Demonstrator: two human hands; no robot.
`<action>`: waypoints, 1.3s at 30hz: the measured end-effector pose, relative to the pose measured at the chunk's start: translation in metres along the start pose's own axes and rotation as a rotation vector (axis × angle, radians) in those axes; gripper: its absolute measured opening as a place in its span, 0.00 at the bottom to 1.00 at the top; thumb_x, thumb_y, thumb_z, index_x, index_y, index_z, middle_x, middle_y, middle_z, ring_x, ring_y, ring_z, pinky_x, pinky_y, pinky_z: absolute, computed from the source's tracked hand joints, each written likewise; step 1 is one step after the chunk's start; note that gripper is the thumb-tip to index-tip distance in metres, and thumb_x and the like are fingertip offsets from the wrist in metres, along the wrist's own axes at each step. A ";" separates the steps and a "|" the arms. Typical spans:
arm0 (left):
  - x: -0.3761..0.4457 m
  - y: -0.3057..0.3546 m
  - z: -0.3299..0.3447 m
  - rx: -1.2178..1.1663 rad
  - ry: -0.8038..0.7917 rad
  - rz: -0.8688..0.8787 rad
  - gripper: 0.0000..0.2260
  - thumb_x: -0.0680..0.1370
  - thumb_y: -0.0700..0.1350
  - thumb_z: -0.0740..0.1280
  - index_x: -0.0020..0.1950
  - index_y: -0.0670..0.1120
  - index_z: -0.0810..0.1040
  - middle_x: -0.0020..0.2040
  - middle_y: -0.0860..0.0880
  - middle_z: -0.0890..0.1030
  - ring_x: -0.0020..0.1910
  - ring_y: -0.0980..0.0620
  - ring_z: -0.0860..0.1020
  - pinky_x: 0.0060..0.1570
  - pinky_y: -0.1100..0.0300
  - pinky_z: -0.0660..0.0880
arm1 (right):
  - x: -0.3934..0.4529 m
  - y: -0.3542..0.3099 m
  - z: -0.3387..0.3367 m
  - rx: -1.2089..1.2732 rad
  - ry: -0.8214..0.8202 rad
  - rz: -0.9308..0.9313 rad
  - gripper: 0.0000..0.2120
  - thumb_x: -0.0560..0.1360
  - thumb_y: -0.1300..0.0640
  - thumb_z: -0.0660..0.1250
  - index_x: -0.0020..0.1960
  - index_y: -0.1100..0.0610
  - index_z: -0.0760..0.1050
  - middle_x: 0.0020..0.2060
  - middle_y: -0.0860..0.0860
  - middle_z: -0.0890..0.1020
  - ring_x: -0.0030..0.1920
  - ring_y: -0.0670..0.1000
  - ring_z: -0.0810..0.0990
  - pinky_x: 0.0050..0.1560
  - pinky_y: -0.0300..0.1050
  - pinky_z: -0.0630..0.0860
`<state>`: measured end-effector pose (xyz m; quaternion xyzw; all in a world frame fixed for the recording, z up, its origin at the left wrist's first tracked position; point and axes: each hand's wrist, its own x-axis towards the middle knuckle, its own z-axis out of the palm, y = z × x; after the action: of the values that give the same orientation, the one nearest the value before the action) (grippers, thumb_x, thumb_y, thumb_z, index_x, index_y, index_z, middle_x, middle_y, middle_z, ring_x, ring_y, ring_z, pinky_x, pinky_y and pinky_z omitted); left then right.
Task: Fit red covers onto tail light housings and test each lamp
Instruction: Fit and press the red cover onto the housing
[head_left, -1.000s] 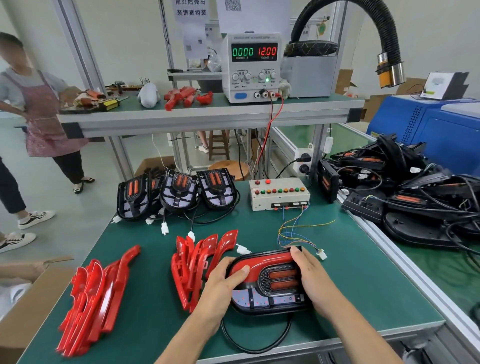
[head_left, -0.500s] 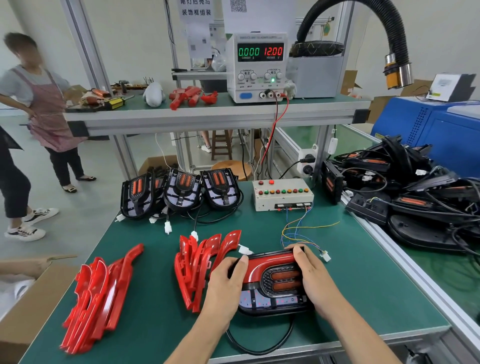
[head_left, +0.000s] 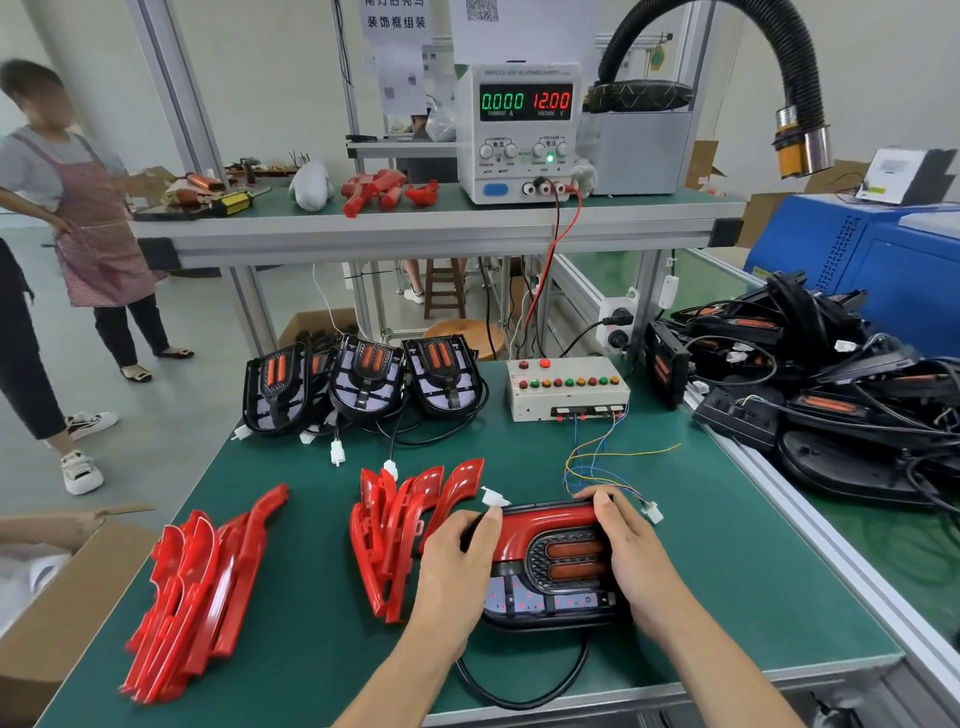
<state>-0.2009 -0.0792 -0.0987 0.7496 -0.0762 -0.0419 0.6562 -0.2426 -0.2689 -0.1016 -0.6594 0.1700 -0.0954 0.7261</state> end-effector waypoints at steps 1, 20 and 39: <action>0.002 0.001 0.001 0.001 0.006 0.000 0.17 0.82 0.56 0.66 0.41 0.44 0.80 0.30 0.56 0.73 0.30 0.59 0.68 0.32 0.68 0.67 | 0.001 0.001 0.000 0.000 0.007 0.005 0.14 0.85 0.45 0.57 0.52 0.48 0.79 0.47 0.57 0.87 0.47 0.57 0.87 0.44 0.53 0.84; 0.020 0.027 -0.015 -0.193 -0.354 -0.243 0.11 0.77 0.54 0.73 0.55 0.50 0.85 0.53 0.47 0.87 0.51 0.50 0.85 0.52 0.50 0.83 | -0.010 0.010 0.000 0.246 0.233 0.096 0.18 0.86 0.45 0.55 0.59 0.56 0.78 0.50 0.58 0.87 0.51 0.60 0.87 0.46 0.51 0.83; 0.020 0.028 -0.018 -0.235 -0.406 -0.317 0.16 0.78 0.57 0.71 0.62 0.51 0.82 0.55 0.48 0.87 0.53 0.47 0.86 0.49 0.54 0.82 | -0.020 0.007 0.003 0.305 0.297 0.113 0.20 0.86 0.45 0.54 0.58 0.57 0.78 0.50 0.58 0.87 0.51 0.60 0.87 0.58 0.60 0.81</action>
<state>-0.1800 -0.0685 -0.0682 0.6472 -0.0826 -0.3020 0.6951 -0.2603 -0.2580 -0.1055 -0.5102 0.2953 -0.1752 0.7885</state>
